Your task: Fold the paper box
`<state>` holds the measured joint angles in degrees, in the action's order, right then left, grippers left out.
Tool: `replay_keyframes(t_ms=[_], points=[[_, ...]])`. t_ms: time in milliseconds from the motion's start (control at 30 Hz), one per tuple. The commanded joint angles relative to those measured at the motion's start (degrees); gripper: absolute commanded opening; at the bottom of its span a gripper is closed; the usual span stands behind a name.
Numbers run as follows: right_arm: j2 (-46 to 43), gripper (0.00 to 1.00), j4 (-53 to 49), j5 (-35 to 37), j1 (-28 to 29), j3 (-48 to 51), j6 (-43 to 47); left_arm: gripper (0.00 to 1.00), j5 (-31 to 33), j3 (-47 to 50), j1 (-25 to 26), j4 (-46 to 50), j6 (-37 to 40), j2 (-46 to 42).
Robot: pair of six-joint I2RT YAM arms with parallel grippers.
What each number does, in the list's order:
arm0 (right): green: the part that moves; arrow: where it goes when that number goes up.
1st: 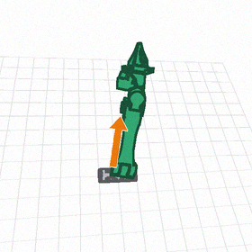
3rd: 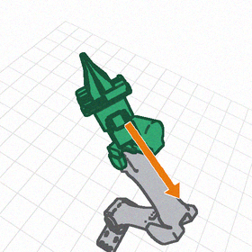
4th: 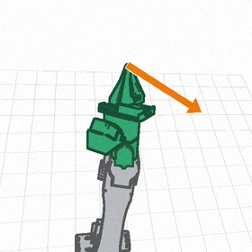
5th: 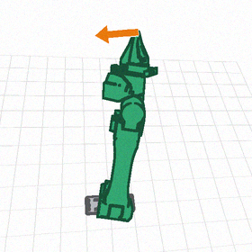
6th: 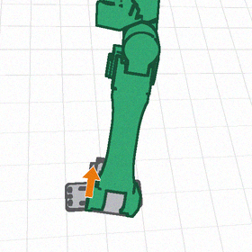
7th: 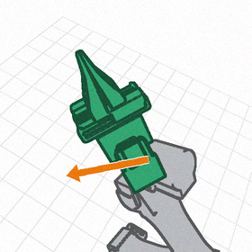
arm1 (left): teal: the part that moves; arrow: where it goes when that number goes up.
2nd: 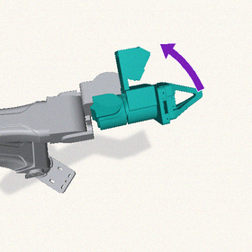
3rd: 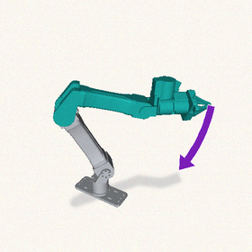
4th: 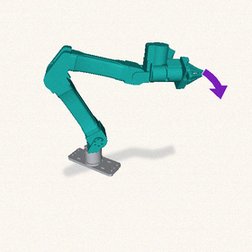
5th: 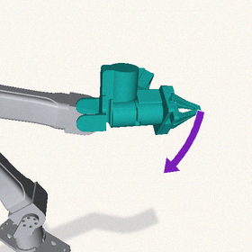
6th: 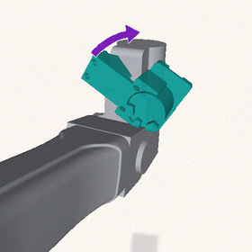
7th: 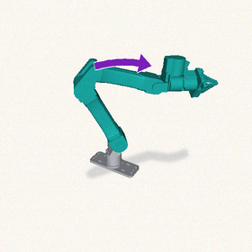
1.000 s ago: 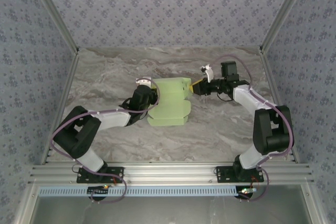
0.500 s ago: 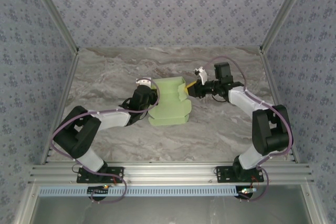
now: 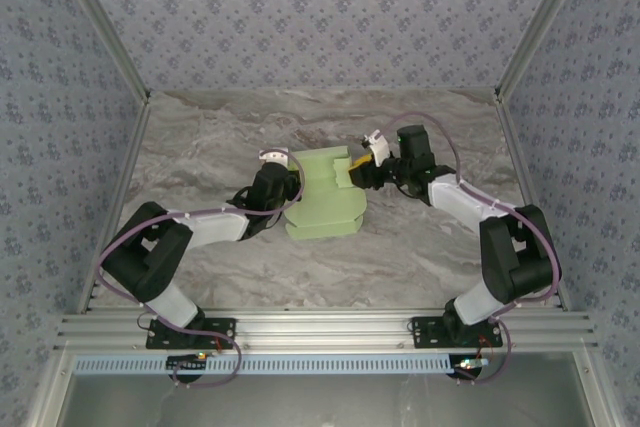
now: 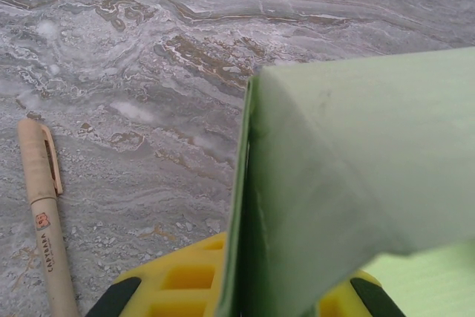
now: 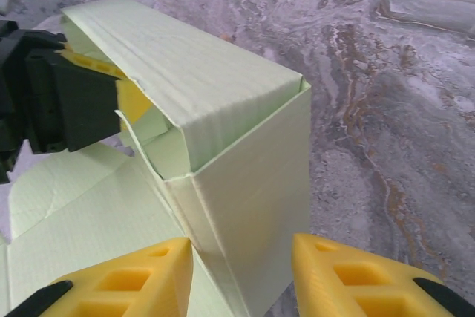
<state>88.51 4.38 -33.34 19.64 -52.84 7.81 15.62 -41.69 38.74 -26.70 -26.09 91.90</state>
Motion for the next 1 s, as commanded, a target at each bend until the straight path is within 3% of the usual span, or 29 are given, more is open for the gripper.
replay_keyframes(t_ms=[0, 200, 433, 600, 967], points=[[-0.7, 0.43, 1.8, 5.2, 0.9, 0.6, 0.5, 0.02, -2.2, -1.5, 1.0, -1.0, -0.6, -1.5], [0.3, 0.42, 3.1, 9.7, 3.4, 0.3, 0.0, 0.02, -2.3, -1.8, 1.4, -1.0, -0.6, -1.1], [1.4, 0.3, 3.7, 21.3, 6.7, -0.8, -2.9, 0.02, -2.5, -2.1, 1.8, -1.1, -0.8, -0.7], [2.4, 0.23, 2.5, 33.5, 10.4, -2.4, -7.5, 0.02, -2.4, -2.3, 2.0, -1.0, -0.8, -0.1], [7.7, 0.18, -9.9, 68.8, 21.2, -10.7, -19.9, 0.02, -1.3, -2.5, 2.1, -0.5, -0.7, 0.3]])
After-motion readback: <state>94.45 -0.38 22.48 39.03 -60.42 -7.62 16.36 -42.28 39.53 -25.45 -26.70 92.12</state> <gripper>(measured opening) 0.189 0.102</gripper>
